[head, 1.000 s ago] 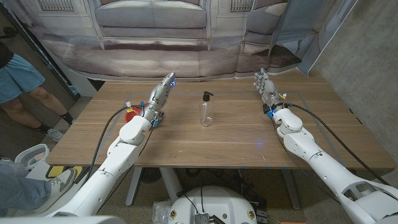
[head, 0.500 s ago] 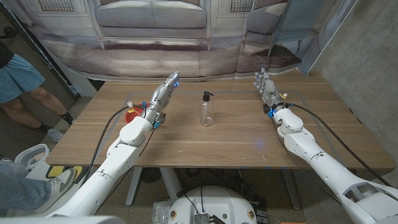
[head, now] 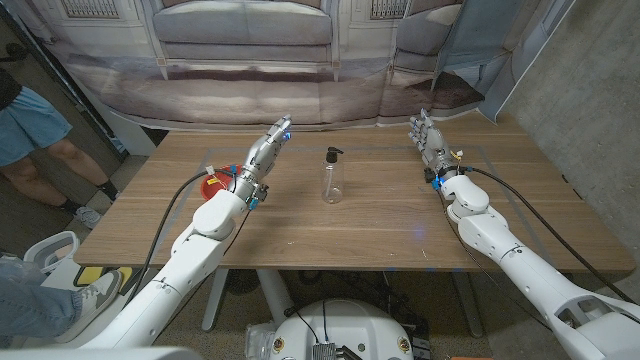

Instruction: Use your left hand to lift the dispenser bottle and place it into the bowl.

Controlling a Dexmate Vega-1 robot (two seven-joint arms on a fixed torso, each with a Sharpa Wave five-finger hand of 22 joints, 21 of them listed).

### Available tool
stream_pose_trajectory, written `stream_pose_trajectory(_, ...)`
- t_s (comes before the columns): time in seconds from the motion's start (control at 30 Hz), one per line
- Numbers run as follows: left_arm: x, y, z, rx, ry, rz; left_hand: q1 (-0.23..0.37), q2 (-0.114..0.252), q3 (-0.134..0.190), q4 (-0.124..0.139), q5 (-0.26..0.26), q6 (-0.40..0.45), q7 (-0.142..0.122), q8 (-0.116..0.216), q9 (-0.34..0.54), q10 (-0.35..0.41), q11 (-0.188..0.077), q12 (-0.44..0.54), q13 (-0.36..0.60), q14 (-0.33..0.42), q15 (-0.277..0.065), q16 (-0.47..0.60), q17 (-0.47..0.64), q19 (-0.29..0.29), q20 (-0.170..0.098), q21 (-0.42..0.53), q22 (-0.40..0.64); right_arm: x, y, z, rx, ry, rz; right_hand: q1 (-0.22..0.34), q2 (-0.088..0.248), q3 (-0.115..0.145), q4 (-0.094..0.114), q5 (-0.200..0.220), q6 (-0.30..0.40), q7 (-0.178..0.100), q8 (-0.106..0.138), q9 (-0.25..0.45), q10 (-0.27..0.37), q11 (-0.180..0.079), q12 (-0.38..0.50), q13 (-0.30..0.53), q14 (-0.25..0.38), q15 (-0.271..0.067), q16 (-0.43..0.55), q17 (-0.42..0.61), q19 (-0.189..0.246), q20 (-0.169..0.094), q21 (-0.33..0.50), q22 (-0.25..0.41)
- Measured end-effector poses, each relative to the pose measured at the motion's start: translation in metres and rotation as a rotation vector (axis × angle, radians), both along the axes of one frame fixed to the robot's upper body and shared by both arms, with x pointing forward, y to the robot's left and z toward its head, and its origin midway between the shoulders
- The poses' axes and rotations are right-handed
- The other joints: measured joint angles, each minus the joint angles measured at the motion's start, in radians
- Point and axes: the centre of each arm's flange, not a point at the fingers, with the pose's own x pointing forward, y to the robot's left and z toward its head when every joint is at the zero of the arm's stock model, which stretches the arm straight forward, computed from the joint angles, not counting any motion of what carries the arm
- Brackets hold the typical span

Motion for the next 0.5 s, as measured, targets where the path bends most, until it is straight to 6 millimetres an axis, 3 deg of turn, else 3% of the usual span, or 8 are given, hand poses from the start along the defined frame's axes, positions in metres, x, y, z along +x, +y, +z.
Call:
stream_pose_trajectory(0.13, -0.002, -0.001, -0.001, 0.003, -0.007, -0.002, 0.003, -0.003, -0.004, -0.004, 0.000, 0.000, 0.000, 0.000, 0.000, -0.004, 0.004, 0.000, 0.000, 0.001, 0.001, 0.000, 0.000, 0.000, 0.000, 0.000, 0.000, -0.001, 0.000, 0.000, -0.002, 0.000, 0.000, 0.000, 0.000, 0.000, 0.000, 0.000, 0.000, 0.000, 0.000, 0.000, 0.000, 0.000, 0.000, 0.000, 0.000, 0.000, -0.004, 0.000, 0.000, 0.000, 0.000, 0.000)
stream_pose_trajectory(0.5, -0.010, -0.003, -0.002, 0.011, -0.038, 0.002, 0.019, -0.011, -0.008, -0.016, 0.000, -0.007, 0.000, 0.000, 0.000, -0.002, 0.013, 0.000, 0.000, 0.000, 0.016, 0.000, 0.000, 0.005, 0.030, 0.000, 0.000, -0.005, 0.000, 0.001, -0.008, -0.007, 0.002, 0.000, 0.000, -0.004, -0.004, 0.000, 0.000, 0.000, 0.000, 0.000, 0.000, 0.000, 0.000, 0.000, 0.002, 0.002, -0.005, 0.000, 0.000, 0.000, 0.000, 0.005)
